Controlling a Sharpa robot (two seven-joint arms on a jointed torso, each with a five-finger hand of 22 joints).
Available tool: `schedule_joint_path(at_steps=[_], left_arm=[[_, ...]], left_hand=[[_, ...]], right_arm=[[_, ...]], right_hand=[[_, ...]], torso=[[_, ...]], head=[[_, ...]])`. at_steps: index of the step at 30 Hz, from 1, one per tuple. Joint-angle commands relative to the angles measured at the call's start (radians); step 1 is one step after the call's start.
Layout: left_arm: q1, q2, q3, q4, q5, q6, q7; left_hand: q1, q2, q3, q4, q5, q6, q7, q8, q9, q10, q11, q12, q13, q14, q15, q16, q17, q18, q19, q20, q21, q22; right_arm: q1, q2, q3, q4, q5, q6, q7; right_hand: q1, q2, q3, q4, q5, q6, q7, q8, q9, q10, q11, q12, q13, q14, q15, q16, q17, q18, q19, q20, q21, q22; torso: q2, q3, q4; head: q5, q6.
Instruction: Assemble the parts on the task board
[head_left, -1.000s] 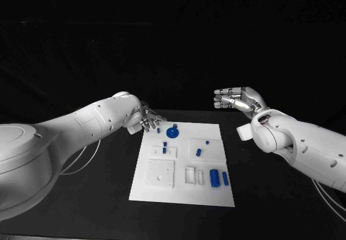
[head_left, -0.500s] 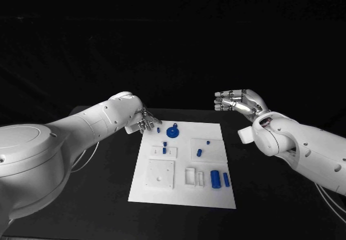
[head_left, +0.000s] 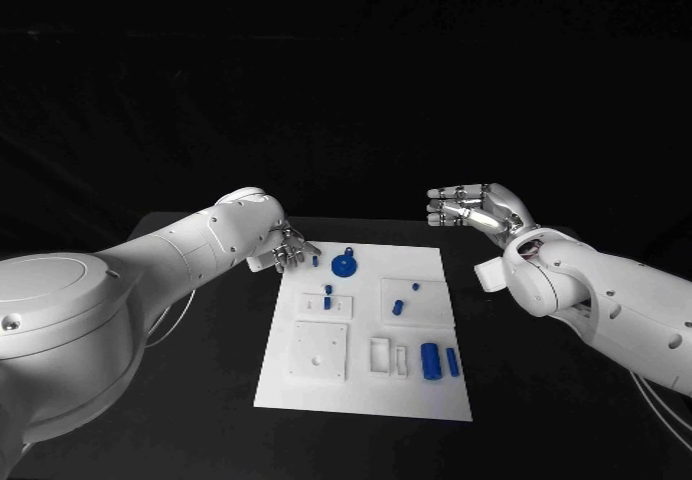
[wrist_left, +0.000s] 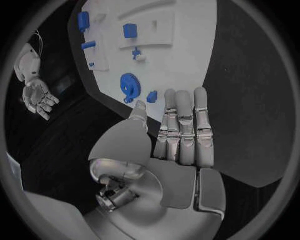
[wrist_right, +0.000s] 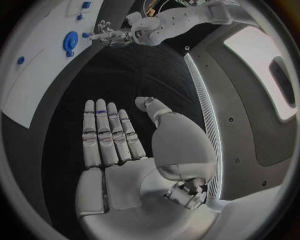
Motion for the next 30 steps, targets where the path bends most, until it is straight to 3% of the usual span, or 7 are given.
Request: schedule_joint_path(at_steps=[1, 11, 17, 21, 30], left_arm=[[0.000, 0.004, 0.000, 0.003, 0.034, 0.014, 0.026], [-0.001, 0.006, 0.000, 0.013, 0.040, -0.004, 0.032], [-0.003, 0.009, 0.000, 0.020, 0.035, -0.004, 0.034], [-0.007, 0.012, 0.000, 0.023, 0.033, -0.002, 0.032], [-0.014, 0.015, 0.000, 0.016, 0.028, -0.015, 0.029]], left_hand=[[-0.010, 0.006, -0.003, 0.004, -0.007, 0.006, -0.002, 0.001, 0.001, 0.007, -0.003, 0.000, 0.001, 0.008, -0.001, 0.007, 0.001, -0.015, 0.009, -0.001, 0.005, 0.002], [-0.018, 0.011, -0.003, 0.015, -0.009, 0.005, -0.002, 0.000, 0.001, 0.012, -0.004, -0.005, -0.001, 0.011, -0.002, 0.006, 0.000, -0.015, 0.011, -0.002, 0.004, 0.011], [-0.005, 0.017, 0.002, 0.002, 0.025, 0.006, -0.002, 0.000, 0.001, 0.013, -0.004, -0.006, -0.001, 0.011, -0.002, 0.006, 0.000, -0.015, 0.012, -0.002, 0.003, 0.014], [-0.002, 0.024, 0.003, -0.005, 0.031, 0.009, -0.003, 0.001, 0.001, 0.012, -0.005, -0.006, 0.000, 0.011, -0.002, 0.006, 0.000, -0.015, 0.012, -0.002, 0.003, 0.016], [0.023, 0.073, 0.017, -0.030, 0.041, 0.008, -0.002, 0.000, 0.001, 0.008, -0.004, -0.007, 0.000, 0.010, -0.002, 0.005, -0.002, -0.015, 0.011, -0.002, 0.002, 0.018]], right_arm=[[0.000, 0.000, 0.001, 0.002, -0.009, 0.016, 0.004], [0.000, 0.001, 0.001, 0.002, -0.014, 0.012, 0.003], [0.000, 0.000, 0.001, 0.003, -0.015, 0.013, 0.002], [0.000, 0.000, 0.001, 0.003, -0.015, 0.013, 0.002], [0.000, 0.004, 0.001, 0.001, -0.015, 0.014, 0.002]], right_hand=[[-0.001, 0.005, -0.006, 0.000, -0.005, -0.007, 0.002, -0.002, -0.002, -0.009, 0.001, -0.004, -0.001, -0.007, -0.003, -0.003, -0.002, 0.011, -0.006, -0.003, 0.000, -0.001], [0.005, 0.005, -0.004, -0.003, -0.007, -0.008, 0.002, -0.002, -0.002, -0.011, 0.001, -0.004, -0.002, -0.008, -0.003, -0.003, -0.002, 0.011, -0.007, -0.003, 0.000, -0.001], [0.003, 0.004, 0.001, -0.005, -0.006, -0.009, 0.002, -0.003, -0.002, -0.010, 0.001, -0.004, -0.001, -0.008, -0.003, -0.003, -0.002, 0.011, -0.007, -0.003, 0.000, -0.001], [0.003, 0.004, 0.001, -0.005, -0.006, -0.009, 0.002, -0.003, -0.002, -0.010, 0.001, -0.004, -0.001, -0.008, -0.003, -0.003, -0.002, 0.011, -0.007, -0.003, 0.000, -0.001], [0.001, 0.003, 0.003, -0.006, -0.005, -0.011, 0.003, -0.002, -0.002, -0.011, 0.001, -0.004, -0.001, -0.009, -0.002, -0.003, -0.002, 0.011, -0.008, -0.002, 0.000, -0.001]], torso=[[0.005, -0.0015, -0.0043], [0.008, -0.0023, -0.0029], [0.010, -0.0032, -0.0038], [0.010, -0.0024, -0.0052], [0.010, -0.0025, -0.0042]], head=[[0.003, 0.002], [0.003, 0.004], [0.004, 0.004], [0.005, 0.004], [0.003, 0.006]])
